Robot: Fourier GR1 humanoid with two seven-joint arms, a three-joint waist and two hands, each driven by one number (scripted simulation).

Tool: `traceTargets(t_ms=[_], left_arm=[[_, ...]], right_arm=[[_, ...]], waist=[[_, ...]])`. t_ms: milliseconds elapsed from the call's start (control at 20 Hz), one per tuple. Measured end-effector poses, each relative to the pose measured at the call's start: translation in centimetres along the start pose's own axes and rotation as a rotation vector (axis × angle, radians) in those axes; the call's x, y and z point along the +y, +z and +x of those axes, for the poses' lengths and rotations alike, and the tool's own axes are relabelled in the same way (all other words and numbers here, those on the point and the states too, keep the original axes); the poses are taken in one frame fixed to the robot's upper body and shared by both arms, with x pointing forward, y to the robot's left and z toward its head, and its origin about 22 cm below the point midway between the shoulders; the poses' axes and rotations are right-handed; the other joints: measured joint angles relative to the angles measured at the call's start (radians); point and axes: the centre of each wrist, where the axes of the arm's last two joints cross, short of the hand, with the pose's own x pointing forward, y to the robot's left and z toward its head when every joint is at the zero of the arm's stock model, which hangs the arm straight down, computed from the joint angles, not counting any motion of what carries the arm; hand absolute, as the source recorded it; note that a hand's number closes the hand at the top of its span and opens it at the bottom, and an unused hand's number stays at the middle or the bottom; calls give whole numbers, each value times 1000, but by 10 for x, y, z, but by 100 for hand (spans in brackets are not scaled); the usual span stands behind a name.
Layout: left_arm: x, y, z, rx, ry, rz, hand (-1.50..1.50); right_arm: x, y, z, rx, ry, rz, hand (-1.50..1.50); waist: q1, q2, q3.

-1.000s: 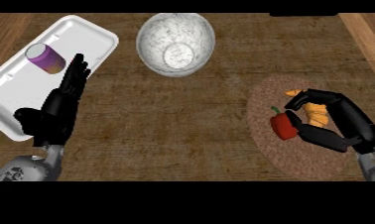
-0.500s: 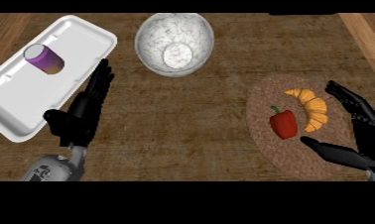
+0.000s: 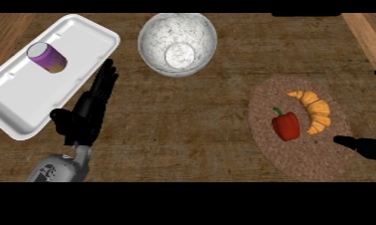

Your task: Pick the croissant from the placemat and place it in the bowl

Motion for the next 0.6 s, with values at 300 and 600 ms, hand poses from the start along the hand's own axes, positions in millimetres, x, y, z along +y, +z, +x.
traceTargets(t_ms=[300,600], left_arm=[[-3,1,-2,-4,-1,-4,0],[-1,-10,-5,-5,-5,-5,0]], right_arm=[[-8,-13,14,168,58,103,-150],[-4,-25,13,328,129,223,-150]], waist=[[6,1,0],[9,3,0]])
